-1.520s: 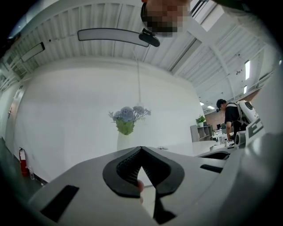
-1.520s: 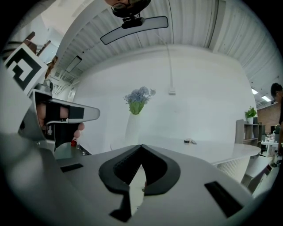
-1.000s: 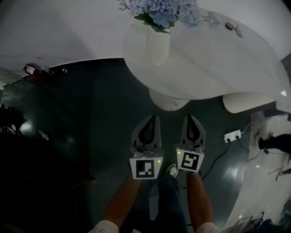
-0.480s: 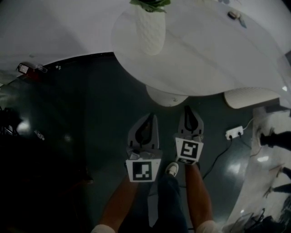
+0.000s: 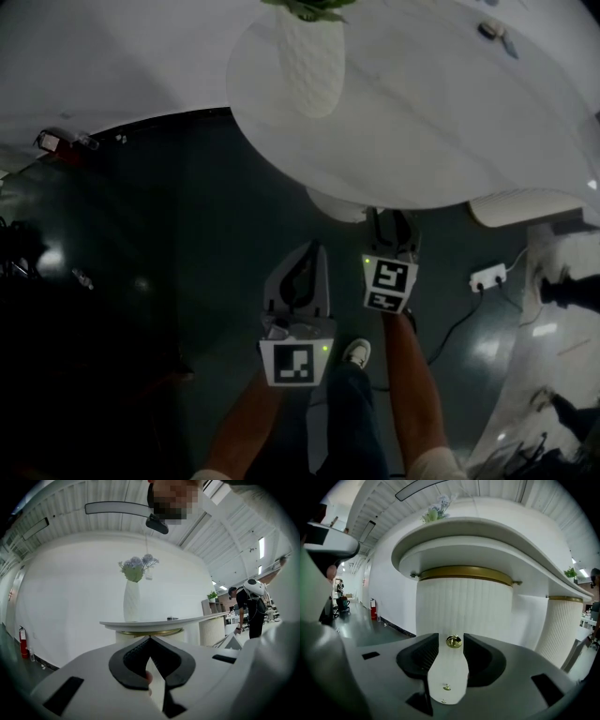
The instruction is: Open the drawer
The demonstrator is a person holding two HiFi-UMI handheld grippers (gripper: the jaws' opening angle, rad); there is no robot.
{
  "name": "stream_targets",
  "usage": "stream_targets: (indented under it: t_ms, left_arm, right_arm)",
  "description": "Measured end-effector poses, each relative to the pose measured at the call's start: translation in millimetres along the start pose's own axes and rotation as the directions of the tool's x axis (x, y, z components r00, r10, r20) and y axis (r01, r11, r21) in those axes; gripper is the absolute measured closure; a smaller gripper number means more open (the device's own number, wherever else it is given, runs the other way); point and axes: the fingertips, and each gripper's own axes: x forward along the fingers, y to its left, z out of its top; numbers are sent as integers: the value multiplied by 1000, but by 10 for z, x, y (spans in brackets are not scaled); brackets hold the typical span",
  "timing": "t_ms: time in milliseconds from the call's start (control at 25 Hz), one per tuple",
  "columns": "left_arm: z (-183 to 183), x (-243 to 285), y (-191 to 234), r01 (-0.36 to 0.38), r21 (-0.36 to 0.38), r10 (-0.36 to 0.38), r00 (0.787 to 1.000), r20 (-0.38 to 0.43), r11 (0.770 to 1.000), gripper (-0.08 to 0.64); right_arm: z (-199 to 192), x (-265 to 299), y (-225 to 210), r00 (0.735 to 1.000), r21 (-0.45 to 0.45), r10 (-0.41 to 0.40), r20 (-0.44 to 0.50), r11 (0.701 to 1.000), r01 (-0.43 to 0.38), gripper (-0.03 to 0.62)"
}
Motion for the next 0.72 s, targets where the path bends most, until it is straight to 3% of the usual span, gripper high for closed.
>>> stream_targets:
  t_ms: [360, 440, 720]
  left_arm:
    - [-44, 9, 56, -15, -9, 15, 1000, -12, 1000, 565]
    - [-60, 15, 56, -18, -12, 17, 1000, -17, 1000, 565]
    - [-87, -15, 68, -18, -12, 17, 1000, -24, 1000, 565]
  right_arm:
    - [-116, 204, -53, 999, 34, -26, -42, 999, 28, 443]
    - [-112, 207, -93, 999, 40, -34, -41, 999, 36, 483]
    - [-108, 183, -75, 998, 35, -45, -37, 998, 47, 488]
